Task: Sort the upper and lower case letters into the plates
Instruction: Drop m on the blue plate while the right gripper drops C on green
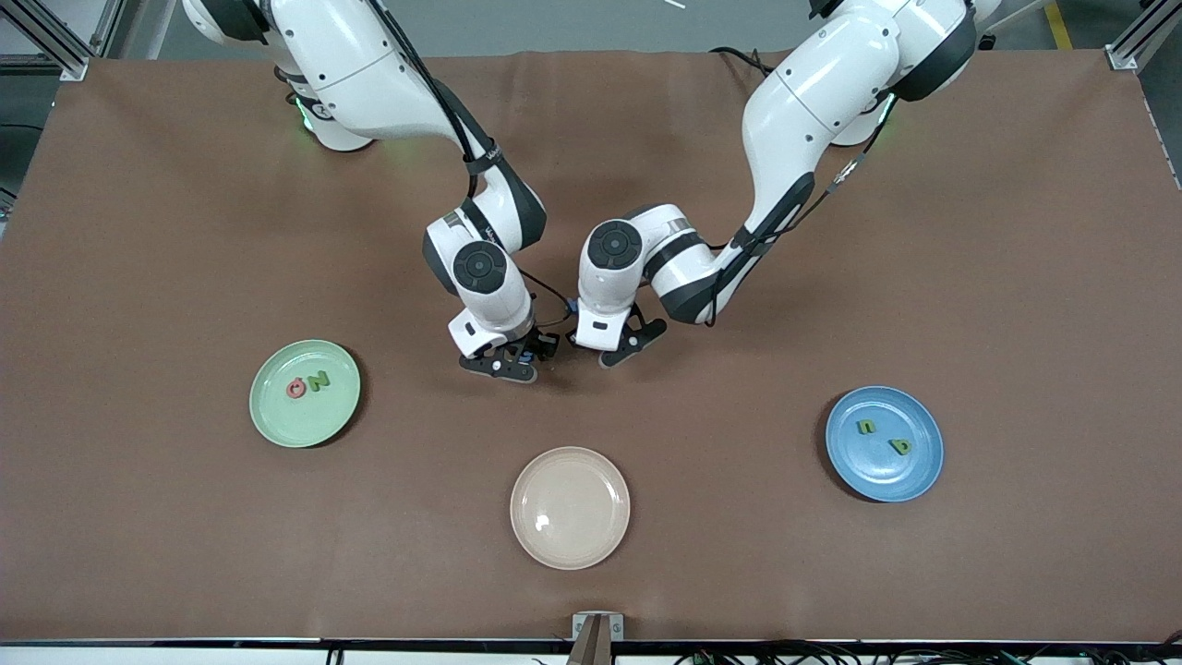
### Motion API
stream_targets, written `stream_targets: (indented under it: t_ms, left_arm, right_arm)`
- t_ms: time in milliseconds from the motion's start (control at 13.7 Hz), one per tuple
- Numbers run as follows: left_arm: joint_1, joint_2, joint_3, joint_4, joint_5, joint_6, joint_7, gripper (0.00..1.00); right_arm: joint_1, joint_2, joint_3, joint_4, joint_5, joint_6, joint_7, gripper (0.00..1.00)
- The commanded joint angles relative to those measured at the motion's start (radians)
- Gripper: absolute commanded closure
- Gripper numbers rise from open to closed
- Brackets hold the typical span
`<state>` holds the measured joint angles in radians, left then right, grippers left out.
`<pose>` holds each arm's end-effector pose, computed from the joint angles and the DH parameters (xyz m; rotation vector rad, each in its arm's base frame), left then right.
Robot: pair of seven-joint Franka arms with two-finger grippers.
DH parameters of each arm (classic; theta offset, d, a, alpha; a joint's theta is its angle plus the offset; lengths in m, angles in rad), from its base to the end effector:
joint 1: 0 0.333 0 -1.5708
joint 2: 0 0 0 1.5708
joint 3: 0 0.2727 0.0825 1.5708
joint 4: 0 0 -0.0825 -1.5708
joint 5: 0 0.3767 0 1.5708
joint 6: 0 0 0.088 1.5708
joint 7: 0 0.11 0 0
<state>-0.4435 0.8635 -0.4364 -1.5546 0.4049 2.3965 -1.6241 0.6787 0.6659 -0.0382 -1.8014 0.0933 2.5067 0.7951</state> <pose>0.4556 -0.4926 0.1498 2.9185 0.9052 -0.0221 0.5012 0.3738 0.1475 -3.0711 0.3392 -0.0131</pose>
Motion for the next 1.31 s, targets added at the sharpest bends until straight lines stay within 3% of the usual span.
stream_targets:
  t_ms: [0, 146, 218, 582, 801, 1237]
  left_arm:
    - [-0.001, 0.006, 0.011, 0.005, -0.008, 0.004, -0.002, 0.95]
    - [0.005, -0.006, 0.011, 0.005, -0.008, -0.011, -0.003, 1.00]
    - [0.023, -0.015, 0.010, 0.007, -0.006, -0.023, -0.008, 1.00]
    - [0.141, -0.103, 0.007, 0.010, 0.008, -0.053, 0.021, 1.00]
    - [0.239, -0.150, 0.007, 0.010, 0.011, -0.127, 0.210, 0.99]
    - [0.455, -0.213, 0.004, -0.013, 0.011, -0.286, 0.646, 0.99]
  right_arm:
    - [0.010, 0.008, -0.009, 0.008, 0.005, 0.000, 0.016, 0.78]
    - [-0.002, 0.004, -0.009, 0.010, 0.005, -0.002, 0.012, 0.98]
    - [-0.008, 0.000, -0.011, 0.013, 0.005, -0.006, 0.003, 1.00]
    - [-0.132, -0.051, -0.011, 0.169, 0.005, -0.337, -0.109, 1.00]
    - [-0.249, -0.095, -0.011, 0.128, 0.005, -0.364, -0.323, 1.00]
    - [-0.480, -0.094, -0.012, 0.089, 0.003, -0.356, -0.727, 0.99]
